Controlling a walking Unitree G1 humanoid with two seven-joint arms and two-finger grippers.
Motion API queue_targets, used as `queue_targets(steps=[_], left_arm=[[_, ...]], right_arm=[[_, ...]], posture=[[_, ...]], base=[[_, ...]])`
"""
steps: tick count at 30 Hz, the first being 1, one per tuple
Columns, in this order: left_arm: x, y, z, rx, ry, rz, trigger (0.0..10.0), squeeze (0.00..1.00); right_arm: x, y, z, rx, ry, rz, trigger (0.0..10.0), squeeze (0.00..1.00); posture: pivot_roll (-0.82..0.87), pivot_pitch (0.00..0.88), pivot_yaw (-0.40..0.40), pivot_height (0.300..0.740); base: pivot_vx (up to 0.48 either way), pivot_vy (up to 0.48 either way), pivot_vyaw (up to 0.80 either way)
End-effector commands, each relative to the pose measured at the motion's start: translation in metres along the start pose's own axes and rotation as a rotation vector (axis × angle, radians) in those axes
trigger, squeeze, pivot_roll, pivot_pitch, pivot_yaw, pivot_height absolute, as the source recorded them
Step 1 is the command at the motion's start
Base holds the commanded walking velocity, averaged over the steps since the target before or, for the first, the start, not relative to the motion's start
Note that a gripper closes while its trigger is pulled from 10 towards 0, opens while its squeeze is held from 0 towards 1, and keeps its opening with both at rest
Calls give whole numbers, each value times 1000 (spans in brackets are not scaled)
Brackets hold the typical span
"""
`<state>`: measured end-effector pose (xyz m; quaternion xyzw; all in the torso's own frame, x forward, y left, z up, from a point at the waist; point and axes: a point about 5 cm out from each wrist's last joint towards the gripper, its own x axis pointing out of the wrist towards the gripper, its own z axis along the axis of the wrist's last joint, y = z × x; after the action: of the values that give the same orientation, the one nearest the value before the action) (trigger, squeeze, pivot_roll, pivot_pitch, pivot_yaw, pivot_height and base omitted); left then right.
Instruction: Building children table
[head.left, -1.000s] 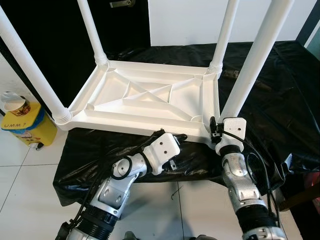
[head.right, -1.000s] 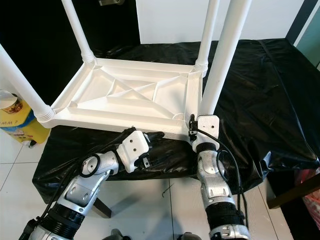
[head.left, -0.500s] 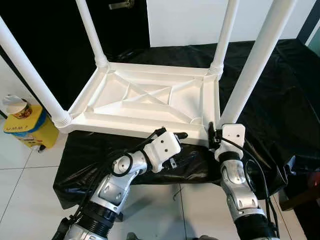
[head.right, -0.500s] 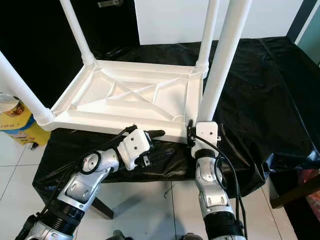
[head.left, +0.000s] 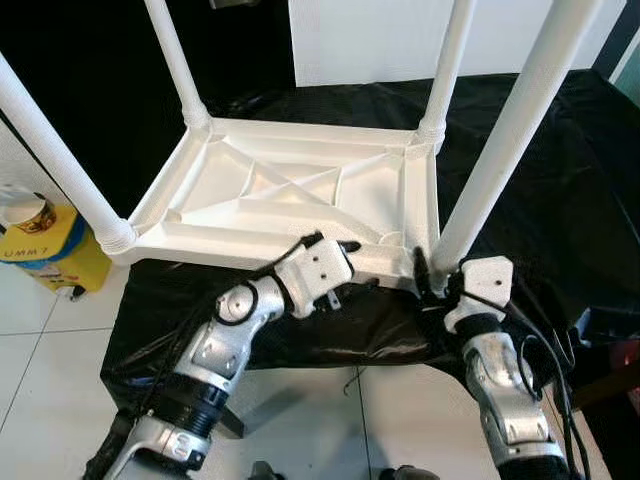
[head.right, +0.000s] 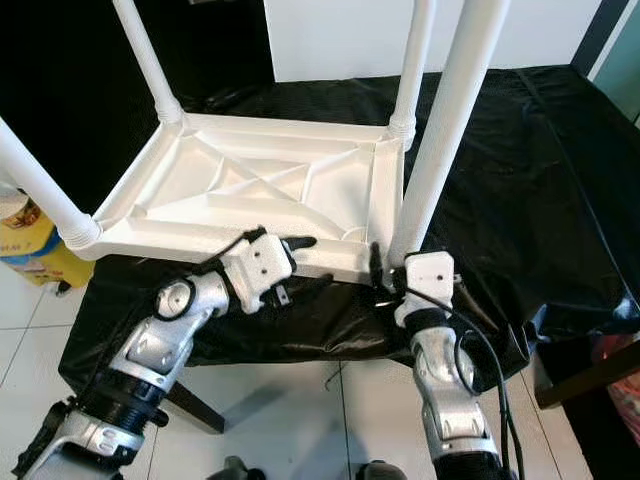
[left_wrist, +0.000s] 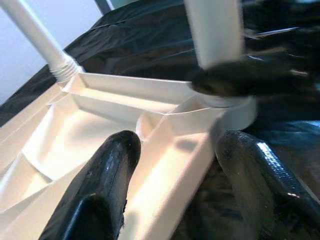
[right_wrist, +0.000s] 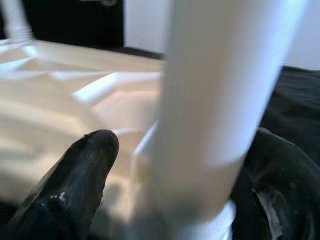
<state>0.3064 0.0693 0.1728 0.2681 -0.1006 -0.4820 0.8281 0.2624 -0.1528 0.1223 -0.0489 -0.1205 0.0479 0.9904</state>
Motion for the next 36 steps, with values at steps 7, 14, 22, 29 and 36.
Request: queue_targets(steps=[7, 14, 22, 29, 36], left_arm=[[-3, 32, -2, 41, 13, 175, 10000, 0], [-12, 59, -16, 80, 133, 276, 10000, 0], [-20, 74, -28, 129, 224, 313, 10000, 0], [-44, 96, -49, 193, 386, 377, 10000, 0], [-69, 111, -59, 282, 503, 417, 10000, 0]], right_arm=[[-23, -2, -4, 0, 37, 52, 10000, 1000], [-41, 9, -13, 64, 116, 207, 10000, 1000], [-51, 23, -11, 114, 148, 357, 10000, 0], [-47, 39, 0, 177, 138, 502, 10000, 0], [-31, 43, 8, 207, 106, 564, 10000, 0]], posture=[[-70, 107, -1, 740], [-102, 109, 18, 740], [-115, 121, 23, 740], [-116, 127, 15, 740], [-100, 133, 11, 740]], base=[[0, 0, 0], [0, 0, 0], [0, 0, 0], [0, 0, 0], [0, 0, 0]])
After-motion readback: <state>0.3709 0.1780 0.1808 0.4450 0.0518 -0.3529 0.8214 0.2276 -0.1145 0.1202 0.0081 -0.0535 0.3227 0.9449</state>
